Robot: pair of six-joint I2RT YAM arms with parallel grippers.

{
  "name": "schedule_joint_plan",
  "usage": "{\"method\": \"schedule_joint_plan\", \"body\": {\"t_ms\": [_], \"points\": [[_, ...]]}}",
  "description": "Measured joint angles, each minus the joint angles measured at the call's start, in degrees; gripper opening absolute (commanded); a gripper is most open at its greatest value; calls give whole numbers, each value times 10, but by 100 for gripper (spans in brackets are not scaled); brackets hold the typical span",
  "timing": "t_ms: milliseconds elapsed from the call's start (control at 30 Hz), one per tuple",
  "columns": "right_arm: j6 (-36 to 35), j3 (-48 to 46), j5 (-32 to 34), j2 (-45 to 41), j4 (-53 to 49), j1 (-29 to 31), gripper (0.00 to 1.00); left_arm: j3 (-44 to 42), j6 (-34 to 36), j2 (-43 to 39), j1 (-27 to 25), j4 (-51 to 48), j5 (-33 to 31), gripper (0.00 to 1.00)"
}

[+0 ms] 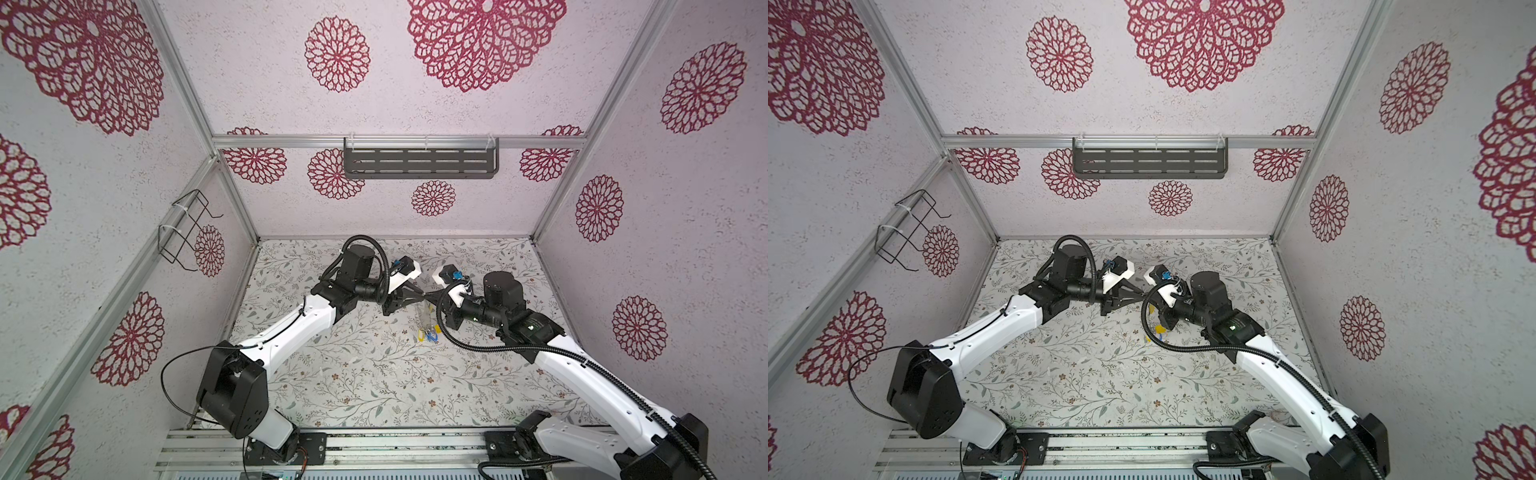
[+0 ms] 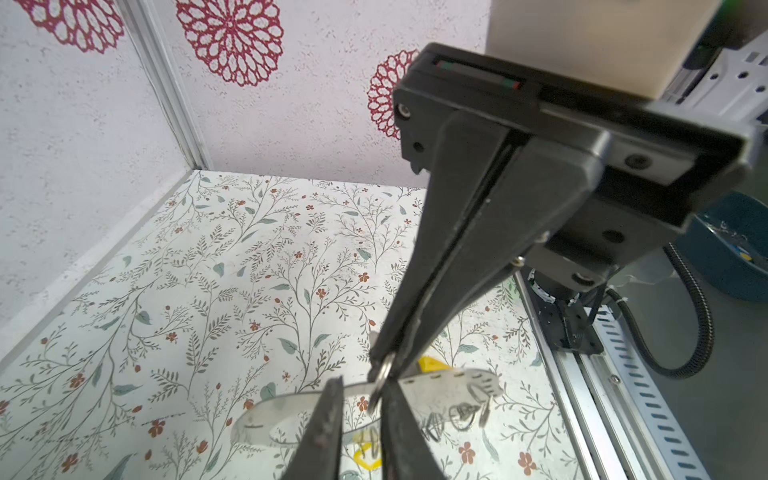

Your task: Remove the keys from the keyring

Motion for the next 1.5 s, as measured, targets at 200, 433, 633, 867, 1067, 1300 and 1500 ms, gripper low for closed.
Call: {"method": "schedule_joint_plan", "body": {"t_ms": [200,433,633,867,1067,1300,1500], "points": [[-1,-2,7,5,0,-3,0,10,-7,12,1,-10,16,0],[24,-22,22,1,30,-3,42,16,-26,18,-1,-20,5,0],[98,-16,76,-3,28,-12,62,1,-116,27,0,52,-40,0],[184,35,18,1,9,-98,56,47,-196,85,16,51,-24,0],[237,74,-35,54,17,-131,52,101,-257,97,51,66,3,0],[265,46,-67,117,79,-135,54,105,-334,96,63,133,13,0],[275,43,-96,136,120,-134,53,127,-449,113,71,218,60,0]]}}
